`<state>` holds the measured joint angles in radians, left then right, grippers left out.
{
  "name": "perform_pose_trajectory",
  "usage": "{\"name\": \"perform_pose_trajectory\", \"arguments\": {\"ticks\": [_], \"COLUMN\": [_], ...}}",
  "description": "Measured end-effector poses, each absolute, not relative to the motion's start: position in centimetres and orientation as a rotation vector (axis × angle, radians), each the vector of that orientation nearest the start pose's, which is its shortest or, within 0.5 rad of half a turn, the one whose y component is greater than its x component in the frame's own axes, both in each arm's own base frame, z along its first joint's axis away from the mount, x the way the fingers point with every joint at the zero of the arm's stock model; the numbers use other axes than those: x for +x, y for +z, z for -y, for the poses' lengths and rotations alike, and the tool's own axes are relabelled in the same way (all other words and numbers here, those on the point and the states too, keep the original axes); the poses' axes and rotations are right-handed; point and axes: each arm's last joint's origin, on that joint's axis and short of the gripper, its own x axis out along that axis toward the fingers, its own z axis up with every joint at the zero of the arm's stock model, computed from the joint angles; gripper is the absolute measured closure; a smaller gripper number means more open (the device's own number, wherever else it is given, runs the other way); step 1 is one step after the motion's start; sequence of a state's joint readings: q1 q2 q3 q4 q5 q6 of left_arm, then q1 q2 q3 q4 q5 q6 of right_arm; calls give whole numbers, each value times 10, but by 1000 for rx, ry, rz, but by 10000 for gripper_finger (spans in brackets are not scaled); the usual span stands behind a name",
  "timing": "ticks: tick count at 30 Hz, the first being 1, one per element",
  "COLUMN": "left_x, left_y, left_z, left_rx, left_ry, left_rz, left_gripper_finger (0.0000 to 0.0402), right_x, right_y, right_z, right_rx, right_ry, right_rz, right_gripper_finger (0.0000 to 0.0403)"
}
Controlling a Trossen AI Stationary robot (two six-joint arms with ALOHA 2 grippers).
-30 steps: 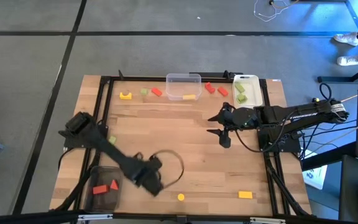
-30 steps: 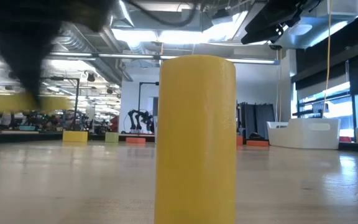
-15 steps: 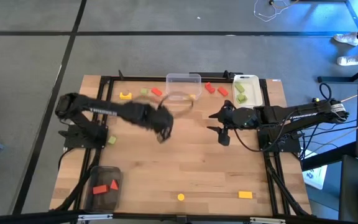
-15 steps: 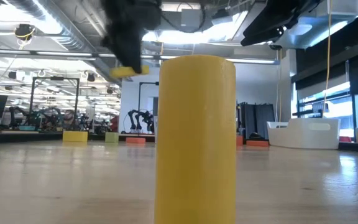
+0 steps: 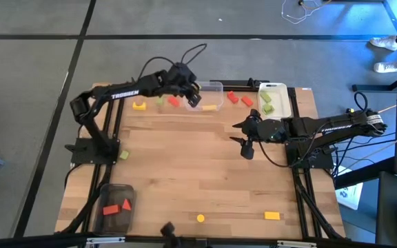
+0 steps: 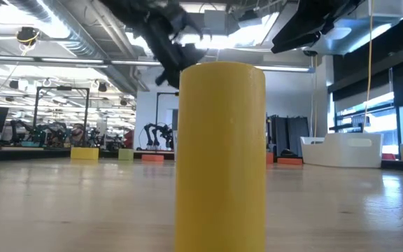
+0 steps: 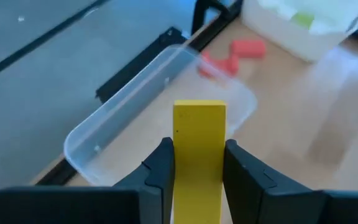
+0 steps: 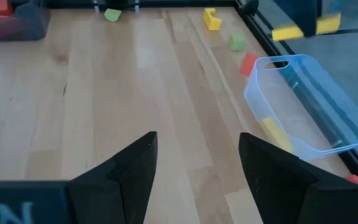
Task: Sort & place blocks by color
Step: Put the yellow rectangular block into the transparent bin, then put the yellow cylindrical block into the transparent bin
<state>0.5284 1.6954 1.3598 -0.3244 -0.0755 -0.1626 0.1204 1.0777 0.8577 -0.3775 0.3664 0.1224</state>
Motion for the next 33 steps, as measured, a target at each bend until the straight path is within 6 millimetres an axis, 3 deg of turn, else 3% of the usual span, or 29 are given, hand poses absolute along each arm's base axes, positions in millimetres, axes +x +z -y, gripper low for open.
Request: {"name": "perform_pose_trajectory", "arguments": {"ticks": [6,9,16,21,27,33], "left_x": [335,342,351,352,352,353], "left_y": [243,222,192,189,189,189], "left_z": [-225,-233,-240,-240,-240,-237], "left_rx": [-330,-315,-303,-304,-307,-307], "left_ry": [650,647,642,640,643,637], "left_rz": [-645,-683,-722,-731,-730,-731], "left_gripper_finger": [308,308,308,303,252,245], "right_x": [225,225,225,225,225,224], "right_y": [288,288,288,288,288,288], "right_z": [-17,-17,-17,-17,-17,-13], "right_rx": [-24,-23,-22,-22,-23,-43], "right_ry": [-274,-275,-275,-275,-283,-420], "right_rz": [-566,-564,-561,-562,-561,-549], "right_gripper_finger": [176,176,176,176,176,176]}}
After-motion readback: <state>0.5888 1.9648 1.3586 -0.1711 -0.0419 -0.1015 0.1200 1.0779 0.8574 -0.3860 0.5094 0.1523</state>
